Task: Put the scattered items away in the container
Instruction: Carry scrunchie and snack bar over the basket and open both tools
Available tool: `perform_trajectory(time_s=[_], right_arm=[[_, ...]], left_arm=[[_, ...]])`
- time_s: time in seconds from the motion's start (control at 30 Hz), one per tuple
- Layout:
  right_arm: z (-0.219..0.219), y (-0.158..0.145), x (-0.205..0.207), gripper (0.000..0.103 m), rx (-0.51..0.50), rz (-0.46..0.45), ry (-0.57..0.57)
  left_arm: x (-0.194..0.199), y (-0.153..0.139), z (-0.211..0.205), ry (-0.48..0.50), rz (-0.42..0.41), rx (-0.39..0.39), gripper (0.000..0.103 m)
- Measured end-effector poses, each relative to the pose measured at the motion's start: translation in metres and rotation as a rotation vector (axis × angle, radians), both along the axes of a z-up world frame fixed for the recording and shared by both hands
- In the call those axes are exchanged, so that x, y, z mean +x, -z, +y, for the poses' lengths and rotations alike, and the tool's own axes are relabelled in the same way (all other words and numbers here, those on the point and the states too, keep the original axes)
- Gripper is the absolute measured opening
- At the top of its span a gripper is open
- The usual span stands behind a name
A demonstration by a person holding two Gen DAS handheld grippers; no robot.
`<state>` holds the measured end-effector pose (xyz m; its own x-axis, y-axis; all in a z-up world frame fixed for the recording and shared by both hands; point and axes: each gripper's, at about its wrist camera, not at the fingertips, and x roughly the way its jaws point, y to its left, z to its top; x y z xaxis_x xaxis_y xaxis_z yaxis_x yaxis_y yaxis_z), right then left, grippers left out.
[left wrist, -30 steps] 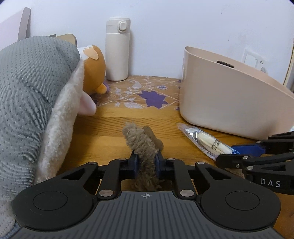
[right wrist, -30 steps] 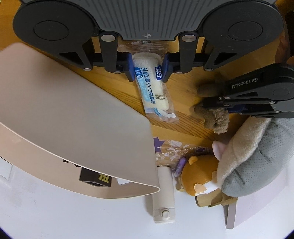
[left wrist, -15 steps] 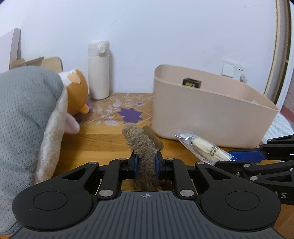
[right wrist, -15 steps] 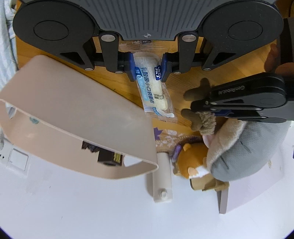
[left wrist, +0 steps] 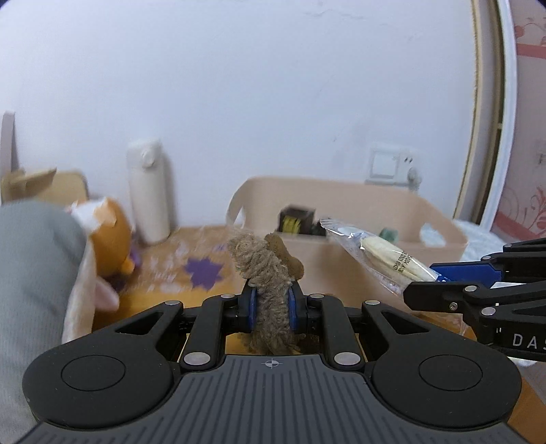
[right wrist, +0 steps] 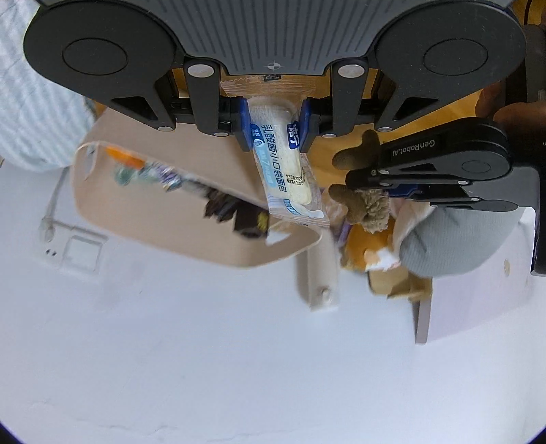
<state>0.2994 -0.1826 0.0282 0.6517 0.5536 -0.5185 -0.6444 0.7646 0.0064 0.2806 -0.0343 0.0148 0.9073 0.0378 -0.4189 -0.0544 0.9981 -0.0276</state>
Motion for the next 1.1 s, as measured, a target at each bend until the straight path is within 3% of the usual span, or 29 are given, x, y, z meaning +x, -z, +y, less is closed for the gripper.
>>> perform_trajectory(time_s=[0.33, 0.67, 0.8, 1.1], right_arm=[[-0.026, -0.035, 0.027, 0.025, 0.054, -0.060, 0.103], [-0.041, -0.042, 0.073, 0.025, 0.061, -0.076, 0.235], [-0.042, -0.034, 0.100, 0.025, 0.044, -0.049, 0.281], [-0.037, 0.005, 0.141, 0.025, -0.005, 0.036, 0.335]], left_arm=[[0.034, -0.043, -0.028, 0.036, -0.092, 0.077, 0.017], [0.086, -0.046, -0.062, 0.068, -0.120, 0.108, 0.018], [0.118, -0.035, -0.068, 0.051, -0.081, 0.110, 0.018], [0.170, -0.003, -0.048, 0.018, 0.088, 0.029, 0.020]])
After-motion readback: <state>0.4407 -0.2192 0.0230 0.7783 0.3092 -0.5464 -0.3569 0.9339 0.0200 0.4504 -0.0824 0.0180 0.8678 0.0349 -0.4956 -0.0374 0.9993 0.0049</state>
